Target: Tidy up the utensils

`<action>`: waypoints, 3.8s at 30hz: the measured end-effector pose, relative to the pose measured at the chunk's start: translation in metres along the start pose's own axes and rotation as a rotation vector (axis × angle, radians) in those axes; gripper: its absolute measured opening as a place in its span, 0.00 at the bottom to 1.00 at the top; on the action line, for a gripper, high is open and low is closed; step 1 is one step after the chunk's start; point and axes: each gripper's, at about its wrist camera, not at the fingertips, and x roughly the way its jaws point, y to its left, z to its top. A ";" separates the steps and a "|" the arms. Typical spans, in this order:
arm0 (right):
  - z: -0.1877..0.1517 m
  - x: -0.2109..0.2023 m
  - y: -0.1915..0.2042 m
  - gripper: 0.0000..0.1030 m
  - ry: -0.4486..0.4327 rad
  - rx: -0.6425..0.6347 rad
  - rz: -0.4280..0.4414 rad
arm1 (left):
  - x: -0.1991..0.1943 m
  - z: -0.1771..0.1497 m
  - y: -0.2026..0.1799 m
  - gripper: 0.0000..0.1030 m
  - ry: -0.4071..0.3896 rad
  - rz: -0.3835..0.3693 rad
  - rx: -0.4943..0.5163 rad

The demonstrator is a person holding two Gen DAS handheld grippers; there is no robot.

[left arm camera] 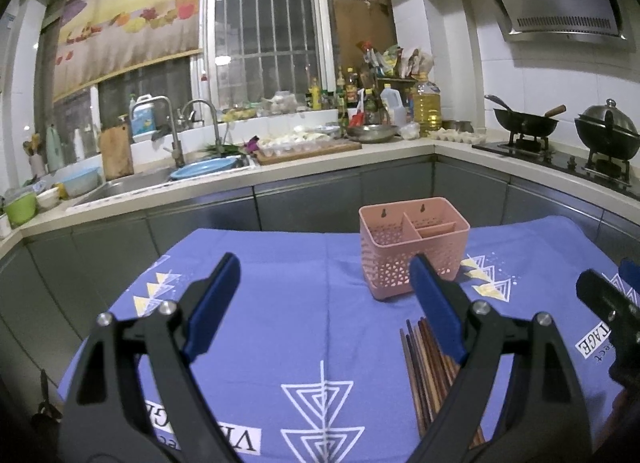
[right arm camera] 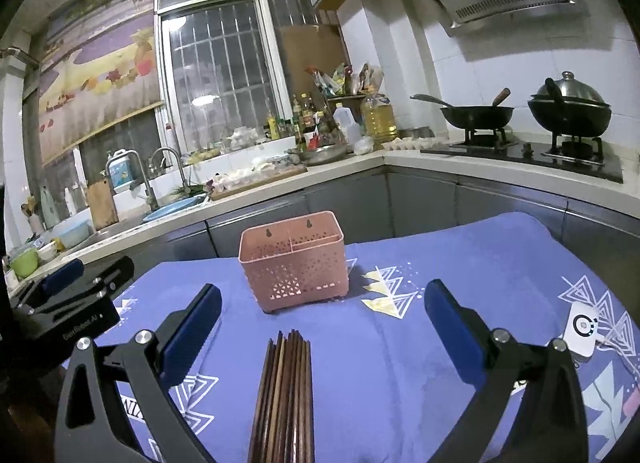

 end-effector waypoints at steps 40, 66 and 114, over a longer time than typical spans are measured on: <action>-0.001 -0.010 -0.003 0.97 -0.049 0.040 -0.015 | 0.001 -0.012 0.003 0.90 0.089 -0.003 -0.043; 0.001 -0.011 0.000 0.97 -0.027 0.017 0.020 | 0.005 -0.009 0.002 0.93 0.136 -0.011 -0.037; -0.040 0.041 -0.025 0.80 0.226 0.012 0.036 | 0.062 -0.045 -0.026 0.93 0.348 -0.100 -0.003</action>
